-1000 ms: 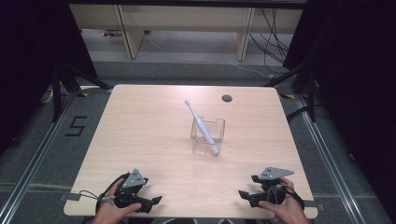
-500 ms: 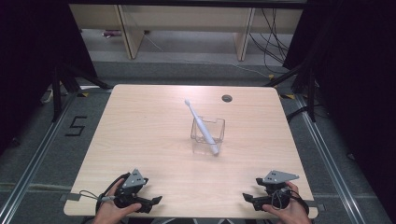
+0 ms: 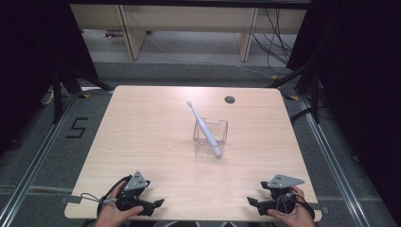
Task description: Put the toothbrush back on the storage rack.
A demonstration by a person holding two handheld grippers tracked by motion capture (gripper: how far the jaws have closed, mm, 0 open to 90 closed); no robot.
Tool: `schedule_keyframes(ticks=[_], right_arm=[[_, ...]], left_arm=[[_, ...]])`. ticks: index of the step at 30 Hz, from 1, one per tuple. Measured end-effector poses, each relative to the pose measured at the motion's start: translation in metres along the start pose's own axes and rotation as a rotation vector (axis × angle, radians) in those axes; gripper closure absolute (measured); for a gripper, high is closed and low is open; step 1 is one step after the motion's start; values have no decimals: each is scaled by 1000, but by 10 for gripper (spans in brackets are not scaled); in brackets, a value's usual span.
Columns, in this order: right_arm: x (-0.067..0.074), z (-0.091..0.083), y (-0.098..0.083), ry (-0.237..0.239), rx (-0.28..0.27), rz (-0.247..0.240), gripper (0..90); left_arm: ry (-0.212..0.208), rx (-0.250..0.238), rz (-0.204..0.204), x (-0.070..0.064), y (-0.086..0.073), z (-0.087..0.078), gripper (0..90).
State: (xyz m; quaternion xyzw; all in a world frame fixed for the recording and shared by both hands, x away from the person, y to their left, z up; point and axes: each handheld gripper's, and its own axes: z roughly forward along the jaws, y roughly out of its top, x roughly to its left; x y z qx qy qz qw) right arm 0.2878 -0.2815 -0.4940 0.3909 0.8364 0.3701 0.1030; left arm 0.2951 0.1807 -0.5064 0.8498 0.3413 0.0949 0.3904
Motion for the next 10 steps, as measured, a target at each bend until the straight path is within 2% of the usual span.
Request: schedule_keyframes(ticks=[1,5,7,10], right_arm=[[-1,-1,0,-8,2,-1,198],[-2,-1,-1,-11,-5,-14,198],[-1,-1,-1,-3,3,3,200],[-2,0,-1,16,-3,-7,200]], left_arm=[[2,12,14,1,0,-1,149],[11,11,18,2,0,0,149],[11,11,18,1,0,0,149],[14,10,16,2,0,0,149]])
